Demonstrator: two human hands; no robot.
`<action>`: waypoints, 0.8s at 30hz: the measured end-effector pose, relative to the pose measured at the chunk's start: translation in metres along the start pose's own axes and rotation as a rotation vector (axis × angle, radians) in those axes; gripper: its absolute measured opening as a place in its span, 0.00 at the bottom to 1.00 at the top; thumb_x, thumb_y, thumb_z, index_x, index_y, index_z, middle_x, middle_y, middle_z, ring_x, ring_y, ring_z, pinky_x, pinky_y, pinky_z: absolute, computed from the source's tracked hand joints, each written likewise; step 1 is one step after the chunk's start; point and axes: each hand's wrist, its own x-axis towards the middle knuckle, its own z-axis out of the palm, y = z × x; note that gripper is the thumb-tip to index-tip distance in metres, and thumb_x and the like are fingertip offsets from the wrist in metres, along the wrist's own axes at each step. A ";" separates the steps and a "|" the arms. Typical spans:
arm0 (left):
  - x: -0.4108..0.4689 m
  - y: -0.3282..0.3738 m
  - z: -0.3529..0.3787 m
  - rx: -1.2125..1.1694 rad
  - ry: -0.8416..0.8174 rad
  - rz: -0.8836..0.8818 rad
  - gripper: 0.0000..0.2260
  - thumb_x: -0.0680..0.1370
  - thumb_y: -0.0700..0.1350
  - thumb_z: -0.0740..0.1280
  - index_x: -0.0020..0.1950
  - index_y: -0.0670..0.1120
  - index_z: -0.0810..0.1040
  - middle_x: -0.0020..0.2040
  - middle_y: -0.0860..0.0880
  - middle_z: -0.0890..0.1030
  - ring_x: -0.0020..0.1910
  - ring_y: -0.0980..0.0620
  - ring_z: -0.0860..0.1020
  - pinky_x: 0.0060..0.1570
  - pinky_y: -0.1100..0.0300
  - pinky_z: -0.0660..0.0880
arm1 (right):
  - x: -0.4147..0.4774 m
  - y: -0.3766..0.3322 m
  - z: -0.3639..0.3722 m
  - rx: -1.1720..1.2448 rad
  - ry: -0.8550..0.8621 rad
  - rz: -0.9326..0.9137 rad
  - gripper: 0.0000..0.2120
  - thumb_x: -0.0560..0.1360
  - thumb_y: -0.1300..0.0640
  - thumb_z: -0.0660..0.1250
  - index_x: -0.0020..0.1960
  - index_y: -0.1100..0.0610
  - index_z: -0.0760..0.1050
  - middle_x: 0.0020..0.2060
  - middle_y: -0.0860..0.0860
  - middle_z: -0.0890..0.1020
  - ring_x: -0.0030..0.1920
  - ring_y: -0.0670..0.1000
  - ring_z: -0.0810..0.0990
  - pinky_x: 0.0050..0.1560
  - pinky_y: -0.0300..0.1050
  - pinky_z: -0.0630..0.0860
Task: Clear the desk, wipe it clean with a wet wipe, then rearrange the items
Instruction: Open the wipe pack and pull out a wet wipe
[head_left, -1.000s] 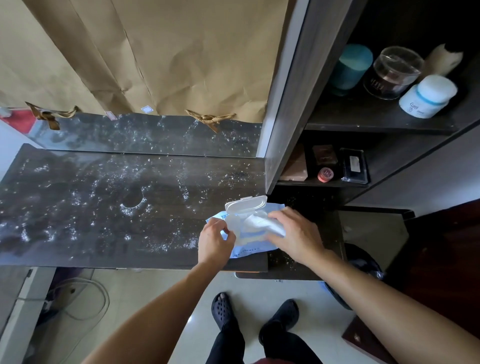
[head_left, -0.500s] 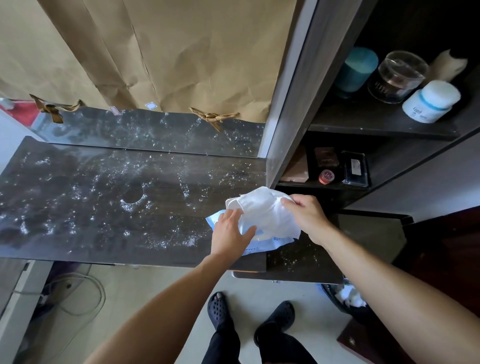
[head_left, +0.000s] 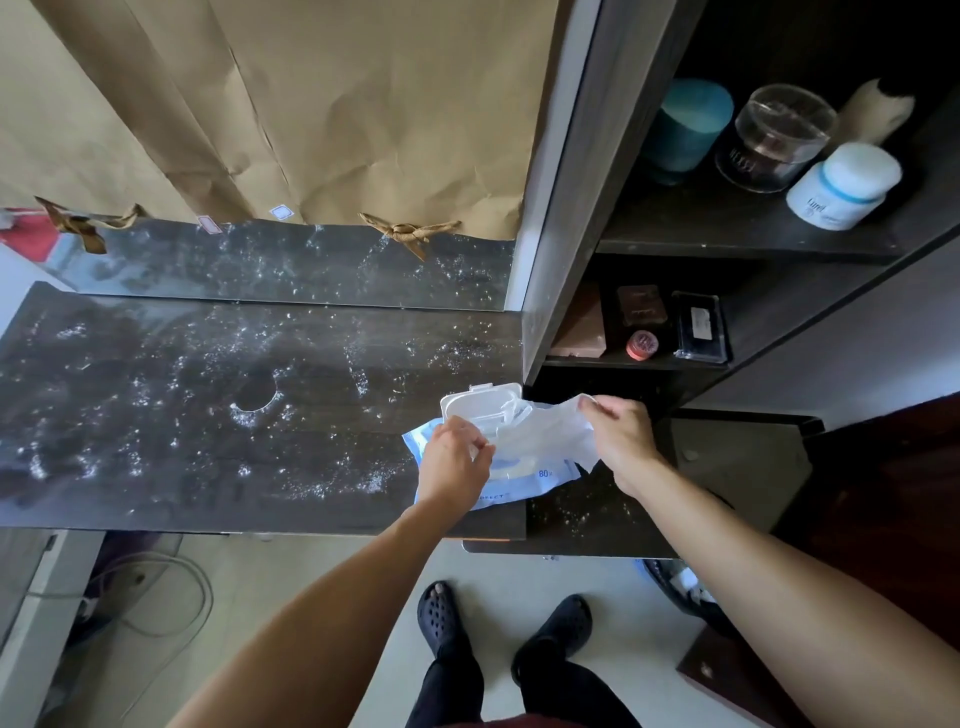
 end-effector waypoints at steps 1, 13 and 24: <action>0.000 0.002 -0.001 -0.030 0.007 -0.007 0.06 0.75 0.41 0.67 0.39 0.41 0.78 0.48 0.48 0.77 0.51 0.50 0.74 0.49 0.61 0.69 | 0.000 0.001 0.002 0.032 0.045 0.000 0.14 0.77 0.59 0.65 0.46 0.72 0.75 0.37 0.52 0.73 0.40 0.48 0.69 0.36 0.40 0.64; 0.007 0.003 -0.015 -0.284 -0.109 -0.167 0.11 0.67 0.32 0.68 0.36 0.46 0.71 0.32 0.51 0.73 0.31 0.53 0.70 0.32 0.67 0.67 | 0.004 0.007 0.011 -0.081 -0.086 0.140 0.07 0.78 0.58 0.64 0.45 0.59 0.79 0.41 0.53 0.80 0.41 0.51 0.76 0.43 0.43 0.73; 0.008 0.006 -0.011 -0.232 -0.295 -0.221 0.17 0.70 0.34 0.68 0.26 0.44 0.63 0.26 0.50 0.60 0.27 0.53 0.56 0.28 0.62 0.55 | 0.009 0.012 0.010 -0.033 -0.067 0.221 0.08 0.78 0.57 0.64 0.46 0.59 0.79 0.42 0.54 0.81 0.41 0.52 0.77 0.41 0.43 0.74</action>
